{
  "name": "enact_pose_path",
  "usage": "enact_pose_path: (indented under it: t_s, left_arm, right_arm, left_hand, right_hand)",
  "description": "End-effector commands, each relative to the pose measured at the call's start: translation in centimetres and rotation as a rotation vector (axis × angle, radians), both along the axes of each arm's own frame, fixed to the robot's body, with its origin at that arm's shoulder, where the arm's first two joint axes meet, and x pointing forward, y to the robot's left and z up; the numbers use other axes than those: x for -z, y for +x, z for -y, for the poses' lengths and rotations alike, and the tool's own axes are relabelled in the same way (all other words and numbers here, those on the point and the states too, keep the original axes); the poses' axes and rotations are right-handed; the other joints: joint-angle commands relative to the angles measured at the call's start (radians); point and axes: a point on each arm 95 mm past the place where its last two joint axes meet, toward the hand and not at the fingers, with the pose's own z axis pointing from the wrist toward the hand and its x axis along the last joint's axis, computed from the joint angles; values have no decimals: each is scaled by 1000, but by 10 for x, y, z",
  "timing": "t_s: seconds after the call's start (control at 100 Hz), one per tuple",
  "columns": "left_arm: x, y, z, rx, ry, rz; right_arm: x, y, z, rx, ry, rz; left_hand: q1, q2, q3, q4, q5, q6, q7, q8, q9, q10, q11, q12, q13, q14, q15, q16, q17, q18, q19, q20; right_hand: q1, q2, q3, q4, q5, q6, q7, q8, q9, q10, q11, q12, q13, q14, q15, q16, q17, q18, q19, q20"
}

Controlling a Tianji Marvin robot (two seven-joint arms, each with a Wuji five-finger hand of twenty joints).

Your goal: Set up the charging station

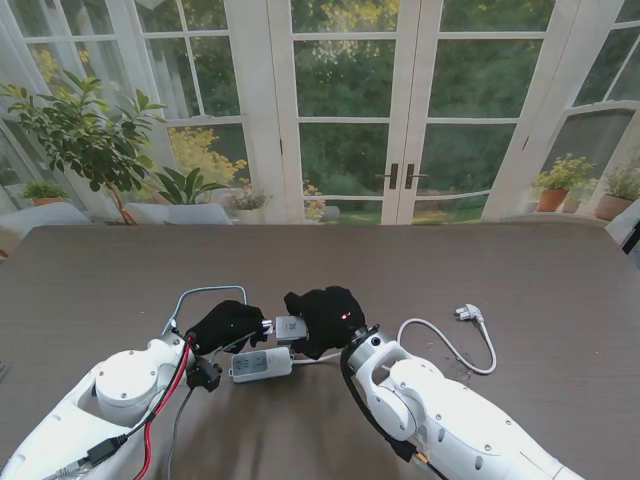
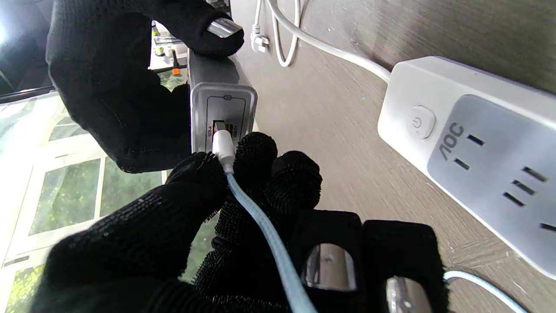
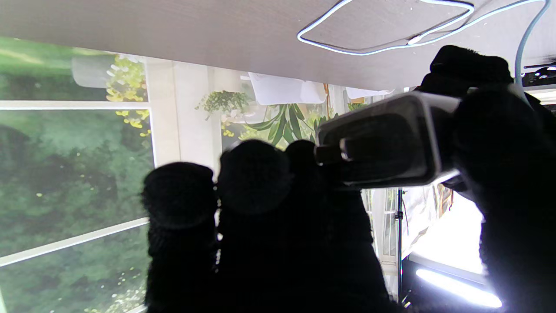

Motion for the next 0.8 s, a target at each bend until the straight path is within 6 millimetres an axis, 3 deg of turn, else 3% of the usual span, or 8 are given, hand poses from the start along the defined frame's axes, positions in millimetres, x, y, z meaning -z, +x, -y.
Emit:
enact_pose_path:
  t_s: [0.0,0.36,0.79]
  left_arm:
    - [-1,1,11,19,-23,8]
    - [-1,3,22,-31,-75,41]
    - [1,1,31,-91,-137,48]
  right_arm:
    - [-4,-9,-14,-28,20,-9]
    - [-5,-13,-19,10,56,-38]
    - [-3,-15,-21,81,112,-93]
  left_hand:
    - [52,3,25,30,25,8,6,5,76,16,3,2,6,-68,95,-10,62,-209,285,18]
    - [43,-64,125,0,44,30,33,-9,103,32,5,3,6,-41,96,-7,60,-177,285,36]
    - [59,-75,133,1,56,48,33,-14,107,52,8,8,5,-25,97,-4,58,-146,285,49]
  right_hand:
    - [169,146,156,127,62,-174,280,93,12,-33,20,5,48,-17,32,17,5,-11,9,19]
    - [173,145,155,128,63,-163,278,93,12,-26,19,6,47,-14,37,20,8,-5,3,19]
    - [184,146,149,130,66,-140,273,95,14,-11,17,8,46,-4,40,23,-1,16,-9,21]
